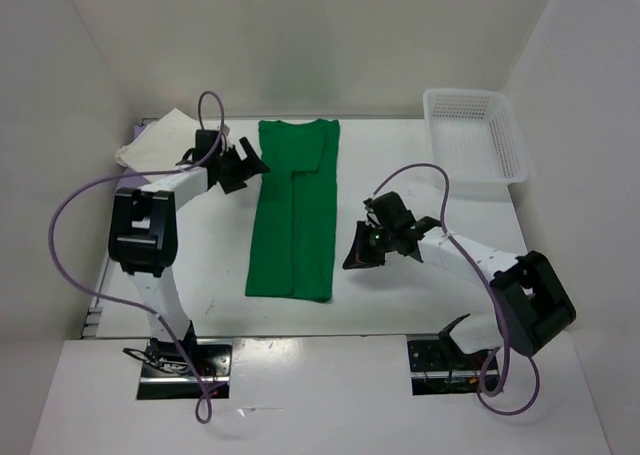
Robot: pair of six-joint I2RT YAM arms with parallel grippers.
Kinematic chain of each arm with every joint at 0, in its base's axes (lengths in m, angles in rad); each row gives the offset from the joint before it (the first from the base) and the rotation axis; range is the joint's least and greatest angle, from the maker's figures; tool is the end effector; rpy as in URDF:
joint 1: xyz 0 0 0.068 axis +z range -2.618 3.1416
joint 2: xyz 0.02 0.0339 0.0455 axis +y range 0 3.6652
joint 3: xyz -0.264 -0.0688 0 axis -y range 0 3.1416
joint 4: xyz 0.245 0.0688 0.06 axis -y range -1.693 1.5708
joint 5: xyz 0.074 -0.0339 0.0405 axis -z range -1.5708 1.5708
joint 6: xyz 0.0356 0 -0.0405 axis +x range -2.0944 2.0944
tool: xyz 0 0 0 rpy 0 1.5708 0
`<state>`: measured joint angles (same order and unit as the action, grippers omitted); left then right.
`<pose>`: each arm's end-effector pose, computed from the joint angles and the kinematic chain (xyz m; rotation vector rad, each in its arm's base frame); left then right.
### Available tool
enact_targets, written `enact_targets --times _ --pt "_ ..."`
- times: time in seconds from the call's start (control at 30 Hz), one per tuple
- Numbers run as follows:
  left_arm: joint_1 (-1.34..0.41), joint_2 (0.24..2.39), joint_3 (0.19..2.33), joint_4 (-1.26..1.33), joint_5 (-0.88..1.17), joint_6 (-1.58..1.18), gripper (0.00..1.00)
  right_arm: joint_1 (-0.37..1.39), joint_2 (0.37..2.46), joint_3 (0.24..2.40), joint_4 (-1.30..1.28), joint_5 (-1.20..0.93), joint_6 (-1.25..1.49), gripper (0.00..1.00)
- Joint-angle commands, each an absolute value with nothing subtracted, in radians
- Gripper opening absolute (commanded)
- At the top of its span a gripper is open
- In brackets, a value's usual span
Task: Fold and stack the t-shirts
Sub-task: Rotate the tshirt 90 degrees, then grab the bottom of the folded rectangular tshirt with both arms
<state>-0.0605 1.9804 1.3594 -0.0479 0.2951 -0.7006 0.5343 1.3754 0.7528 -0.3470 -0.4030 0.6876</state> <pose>0.4426 -0.0372 0.1949 -0.5677 2.2400 -0.7326 0.2194 0.1460 0.1903 0.0366 2.7274 0.9396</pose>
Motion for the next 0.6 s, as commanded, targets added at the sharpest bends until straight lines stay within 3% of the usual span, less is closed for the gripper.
enact_targets --times 0.0,0.07,0.1,0.13,0.17,0.2,0.3,0.4,0.57 --pt "-0.061 1.768 1.173 -0.047 0.321 -0.660 0.97 0.613 1.378 0.703 -0.215 -0.387 0.765 0.04" --pt "-0.061 1.615 0.981 -0.078 0.330 -0.684 0.73 0.664 1.378 0.683 -0.155 -0.387 0.822 0.09" --pt "-0.061 1.567 0.926 -0.099 0.330 -0.696 0.56 0.681 1.378 0.672 -0.144 -0.387 0.837 0.28" --pt "-0.061 1.522 0.875 -0.127 0.330 -0.707 0.33 0.699 1.387 0.672 -0.144 -0.365 0.847 0.37" --pt "-0.061 1.435 0.785 -0.155 0.315 -0.730 0.26 0.737 1.403 0.672 -0.144 -0.353 0.857 0.43" --pt "-0.081 1.395 0.746 -0.205 0.301 -0.739 0.23 0.756 1.413 0.672 -0.144 -0.342 0.871 0.49" --pt "-0.107 1.196 0.612 -0.309 0.256 -0.805 0.23 0.807 1.437 0.663 -0.123 -0.307 0.920 0.50" --pt "-0.123 0.993 0.531 -0.397 0.221 -0.886 0.34 0.807 1.427 0.631 -0.123 -0.250 0.956 0.50" --pt "-0.169 0.993 0.477 -0.403 0.226 -0.954 0.43 0.807 1.427 0.600 -0.132 -0.178 0.979 0.46"
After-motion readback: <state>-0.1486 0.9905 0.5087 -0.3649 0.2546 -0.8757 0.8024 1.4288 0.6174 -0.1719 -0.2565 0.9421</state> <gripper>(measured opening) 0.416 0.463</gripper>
